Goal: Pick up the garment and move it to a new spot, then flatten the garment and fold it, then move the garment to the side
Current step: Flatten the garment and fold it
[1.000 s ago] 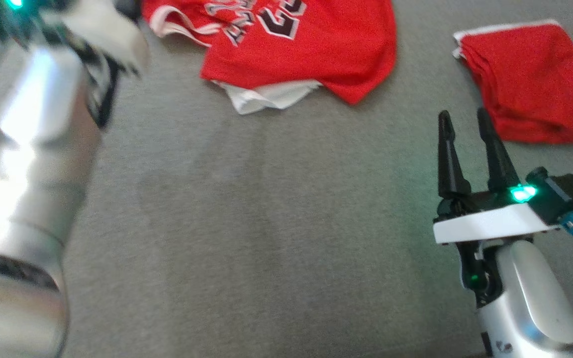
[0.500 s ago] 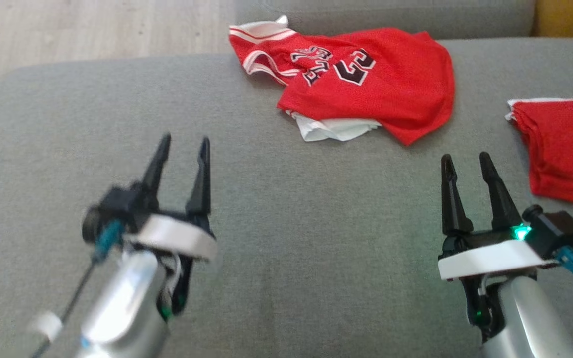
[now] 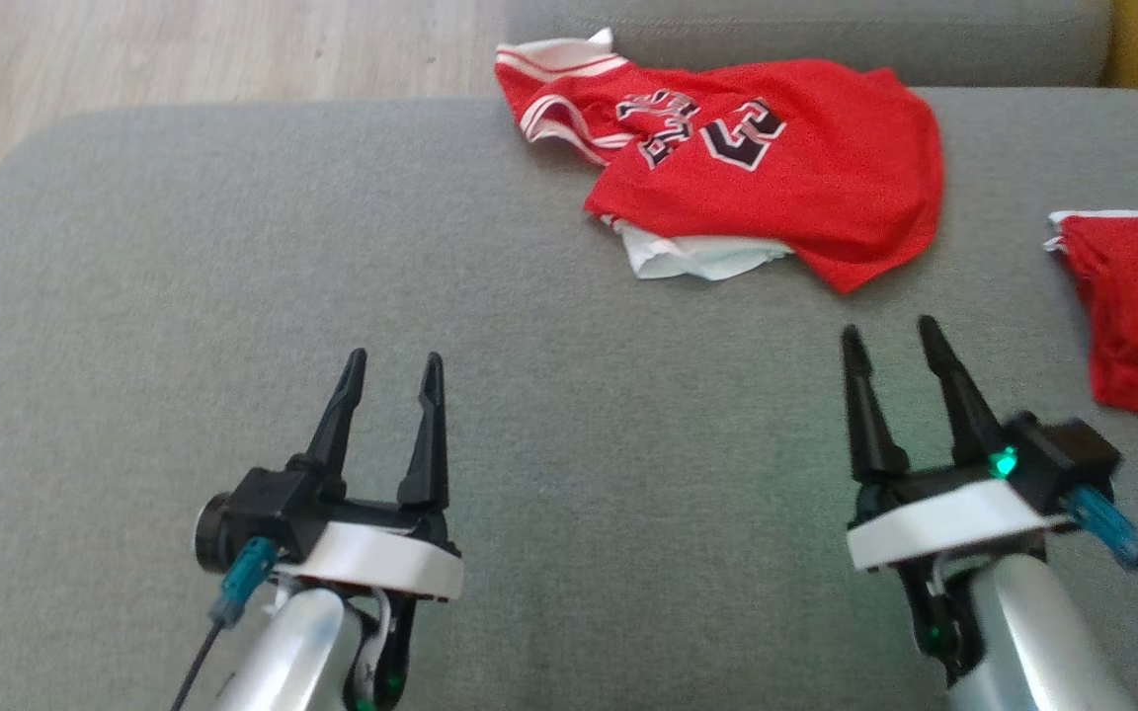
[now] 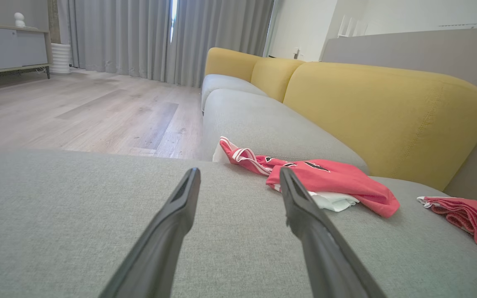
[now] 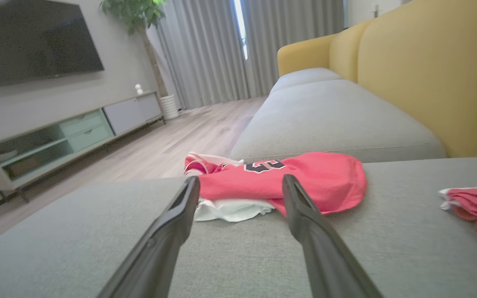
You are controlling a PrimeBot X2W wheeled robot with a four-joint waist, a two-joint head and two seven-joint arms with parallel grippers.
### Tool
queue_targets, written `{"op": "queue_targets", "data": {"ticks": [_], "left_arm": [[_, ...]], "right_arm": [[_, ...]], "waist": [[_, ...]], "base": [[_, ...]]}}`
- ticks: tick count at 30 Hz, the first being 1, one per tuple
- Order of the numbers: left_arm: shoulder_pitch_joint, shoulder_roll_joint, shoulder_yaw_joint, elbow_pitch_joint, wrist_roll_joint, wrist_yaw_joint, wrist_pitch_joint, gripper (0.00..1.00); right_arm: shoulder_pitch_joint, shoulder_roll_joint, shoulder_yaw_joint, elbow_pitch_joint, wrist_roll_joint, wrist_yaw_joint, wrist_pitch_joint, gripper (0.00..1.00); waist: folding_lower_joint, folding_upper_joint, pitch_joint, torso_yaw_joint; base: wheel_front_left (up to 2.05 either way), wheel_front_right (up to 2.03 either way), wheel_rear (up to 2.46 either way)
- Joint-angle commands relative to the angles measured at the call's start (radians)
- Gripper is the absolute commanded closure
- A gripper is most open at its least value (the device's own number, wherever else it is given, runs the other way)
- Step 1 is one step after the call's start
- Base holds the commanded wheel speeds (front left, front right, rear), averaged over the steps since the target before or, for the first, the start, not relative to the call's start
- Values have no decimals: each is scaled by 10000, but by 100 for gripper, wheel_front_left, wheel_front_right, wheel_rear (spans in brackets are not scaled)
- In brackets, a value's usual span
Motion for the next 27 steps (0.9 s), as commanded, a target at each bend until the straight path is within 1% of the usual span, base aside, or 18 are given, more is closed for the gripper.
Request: {"op": "queue_targets", "data": {"ticks": [1,4,7,11,13,22,27], "left_arm": [[-469,-60,414,-328,138,-54,-95,0],[-590,-246,459,-227,204,-156,-95,0],[-700,-427,428,-84,261,-284,-95,0],[-832,-610,400,93,312,-423,-95,0],[-904,-677,380,169,320,-489,-95,0],[-1138,-804,218,314,268,-626,-95,0],[-1216,-812,7,211,71,-576,-95,0]], "right_arm": [[-693,-14,412,-383,-310,-7,220,0],[-1253,-59,762,-148,-850,-7,866,0],[-1953,-299,1046,480,-1357,-7,1481,0],[-2997,-586,1147,1882,-1547,-7,2244,0],[-3527,-749,1190,2605,-1666,-7,2458,0],[-5302,-1142,1748,5214,-1772,-7,2778,0],[-5876,-1238,1773,6112,-1920,-7,2673,0]], "waist": [[0,-1,287,280],[0,-1,581,589],[0,-1,859,938],[0,-1,1171,1376],[0,-1,1303,1591],[0,-1,1748,2248],[0,-1,1921,2450]], "base": [[0,0,0],[0,0,0],[0,0,0],[0,0,0],[0,0,0],[0,0,0],[0,0,0]]}}
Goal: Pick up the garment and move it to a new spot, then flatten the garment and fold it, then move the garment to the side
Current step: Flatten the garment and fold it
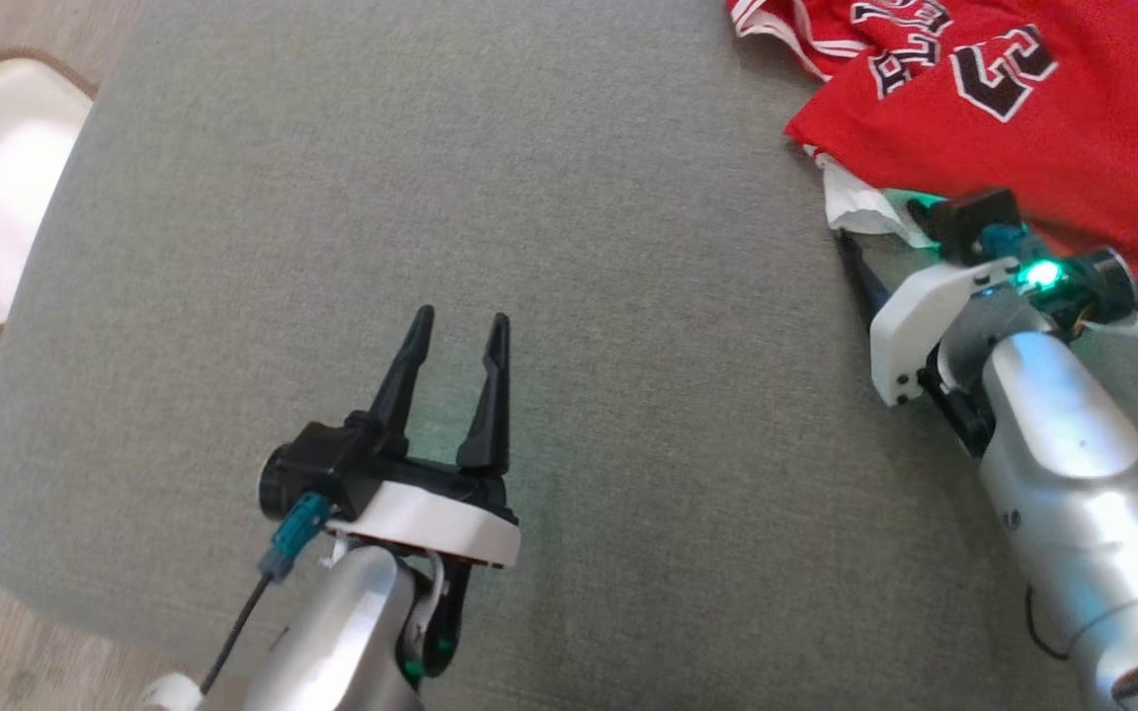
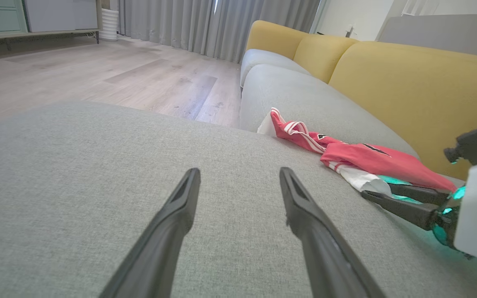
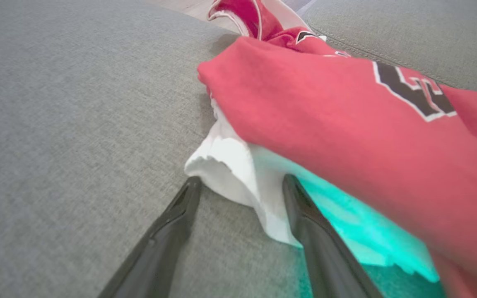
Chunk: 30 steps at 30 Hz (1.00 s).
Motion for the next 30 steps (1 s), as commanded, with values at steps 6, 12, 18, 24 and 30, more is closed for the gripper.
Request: {"op": "queue_targets", "data": {"ticks": [6,12,18,24,30], "left_arm": [[-425,24,8,-333,-219,177,-95,0],[-310,23,113,-194,-149,235,-95,0],[-115,23,427,-149,66,196,-95,0],[72,23,978,-212,322,155,-95,0],[371,86,1674,-293,606,79,-95,0]], "right_arm": [[-701,360,628,689,259,-7,-325,100],[-739,1023,1771,651,1474,-7,-954,100],[-622,1266,3405,-561,3241,-7,-1133,100],[-375,1277,5555,-2410,4891,-7,-685,100],[-201,1278,6548,-3673,6293,-7,-944,100]], "waist": [[-1,0,85,205],[-1,0,-267,-38],[-1,0,-690,-408],[-1,0,-1009,-638],[-1,0,-1322,-714]], "base": [[0,0,0],[0,0,0],[0,0,0],[0,0,0],[0,0,0]]}}
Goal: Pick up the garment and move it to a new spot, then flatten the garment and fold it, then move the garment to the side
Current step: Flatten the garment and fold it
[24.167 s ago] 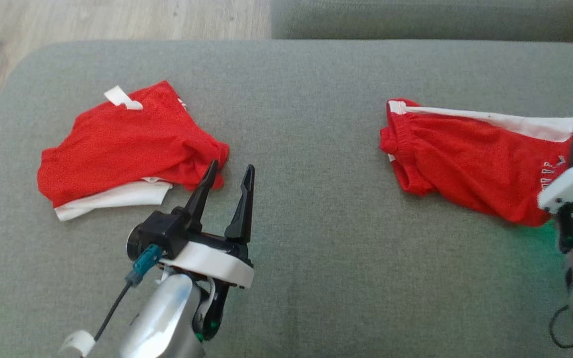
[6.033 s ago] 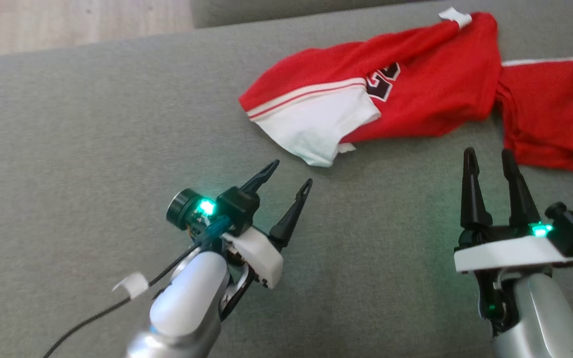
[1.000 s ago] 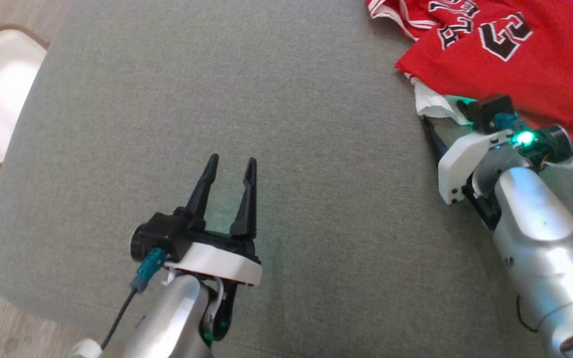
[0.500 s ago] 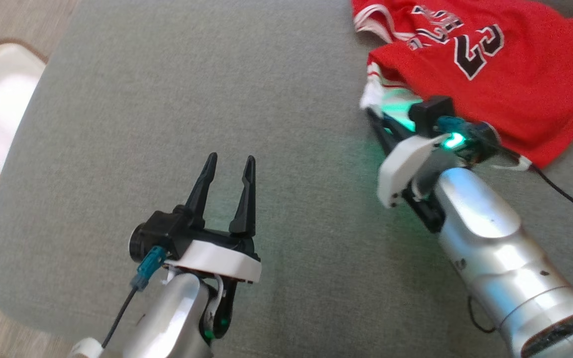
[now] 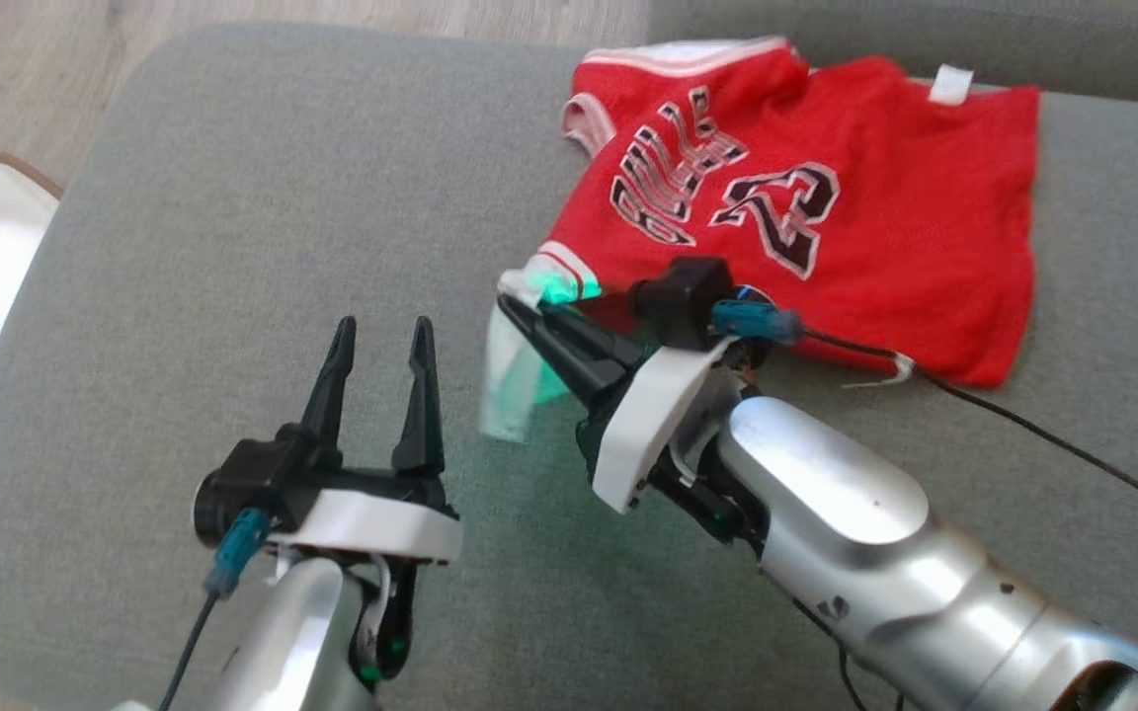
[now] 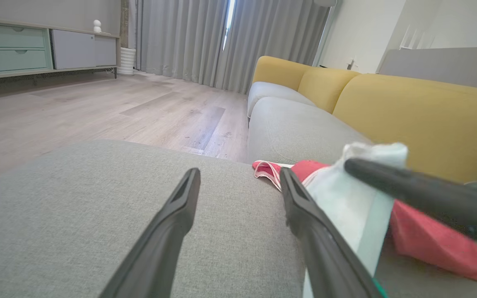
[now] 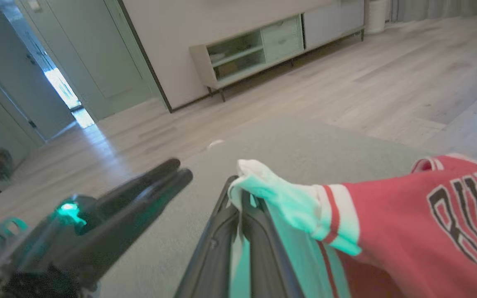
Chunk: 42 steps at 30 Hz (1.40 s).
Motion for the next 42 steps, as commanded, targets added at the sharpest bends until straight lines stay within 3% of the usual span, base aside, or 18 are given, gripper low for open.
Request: {"op": "queue_targets", "data": {"ticks": [1,2,12,18,24,31,35,42], "left_arm": [[29,87,512,-307,133,-97,-95,0],[74,87,587,-305,162,-113,-95,0],[324,68,1022,-323,364,-236,-95,0],[420,57,1215,-328,468,-283,-95,0],[526,74,1447,-392,579,-346,-95,0],[679,65,1608,-481,600,-455,-95,0],[780,50,1602,-466,594,-520,-95,0],[669,33,1445,-436,574,-568,-95,0]], "right_arm": [[-72,258,-9,-623,379,-7,-535,37],[-78,258,-27,-666,501,-7,-737,0],[187,259,-1171,418,58,-7,-1604,0],[920,-396,-3298,990,-1123,-7,-2104,0],[2303,-961,-5950,449,-2737,-7,-2368,0],[4536,-138,-8516,-1331,-4126,-7,-2403,0],[5406,185,-8923,-2052,-4479,-7,-2405,0],[5442,253,-8839,-2476,-4605,-7,-2166,0]], "waist": [[1,0,-146,-19],[1,0,-197,-18],[1,0,-523,-416],[1,0,-796,-934],[1,0,-972,-1478],[1,0,-983,-2015],[1,0,-941,-2218],[1,0,-777,-2138]], "base": [[0,0,0],[0,0,0],[0,0,0],[0,0,0],[0,0,0],[0,0,0],[0,0,0],[0,0,0]]}}
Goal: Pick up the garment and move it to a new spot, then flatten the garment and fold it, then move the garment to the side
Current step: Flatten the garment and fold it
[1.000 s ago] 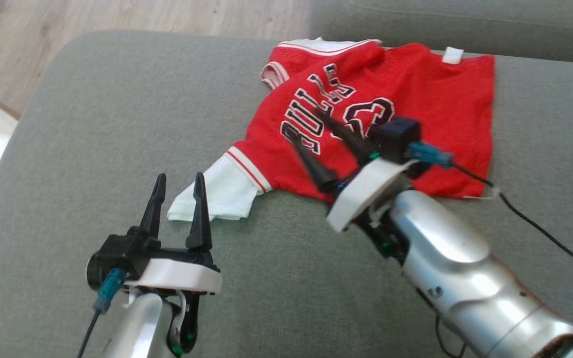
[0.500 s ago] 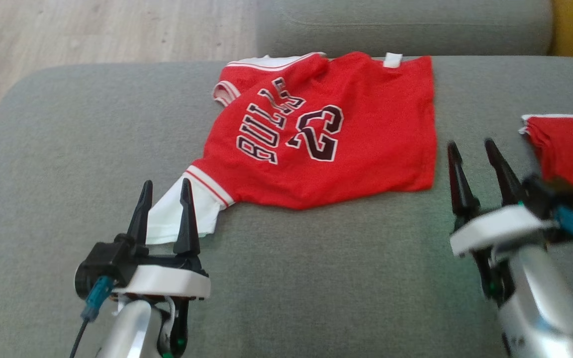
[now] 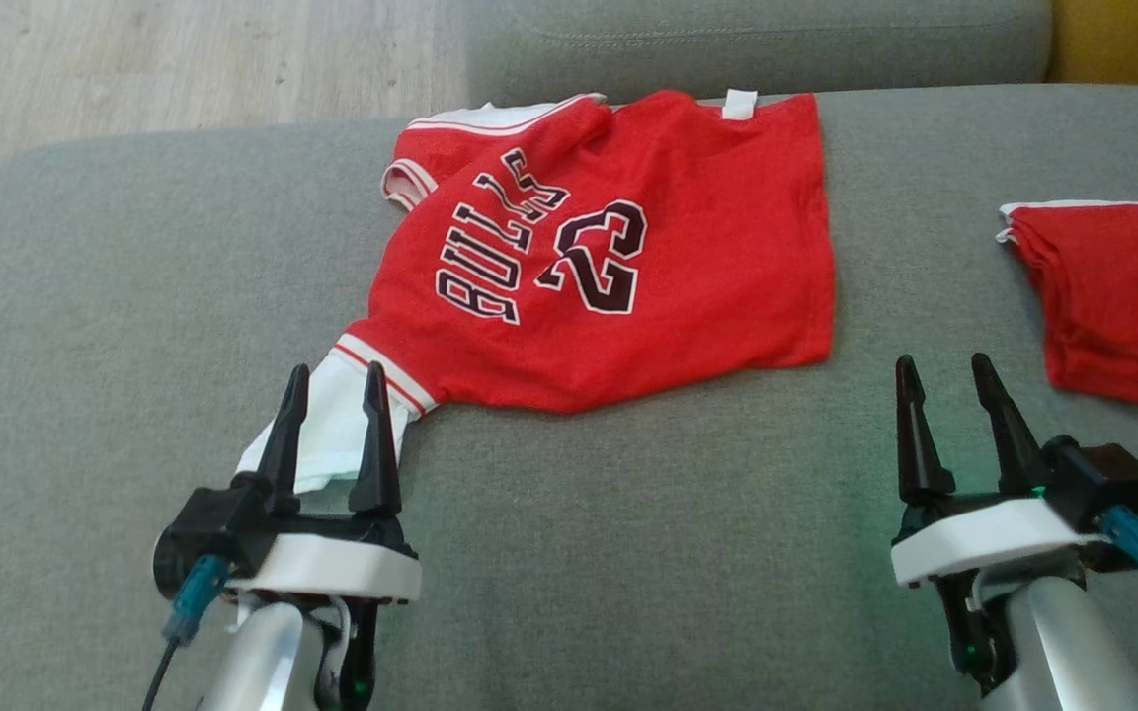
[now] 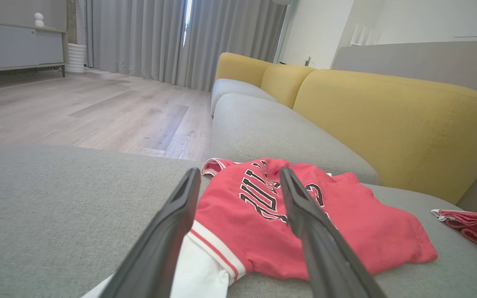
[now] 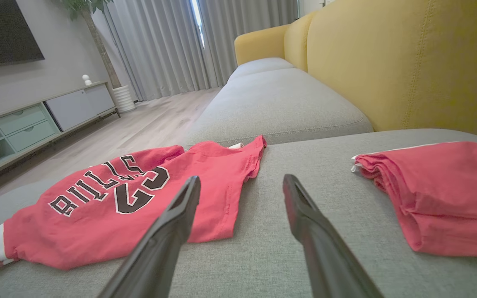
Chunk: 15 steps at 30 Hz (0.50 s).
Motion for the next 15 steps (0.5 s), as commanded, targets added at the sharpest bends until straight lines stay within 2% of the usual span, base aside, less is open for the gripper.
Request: {"op": "queue_targets", "data": {"ticks": [1,6,15], "left_arm": [[-347,28,165,-305,29,-59,-95,0],[-496,23,4,-290,-36,-53,-95,0],[-705,22,-329,-222,-237,46,-95,0]], "right_arm": [[-491,39,310,-406,-17,-7,178,0],[-969,41,264,53,-67,-7,838,0],[-2208,42,-269,2221,248,-7,2044,0]], "waist": [[0,-1,132,183],[0,-1,387,546],[0,-1,750,1132]], "base": [[0,0,0],[0,0,0],[0,0,0]]}}
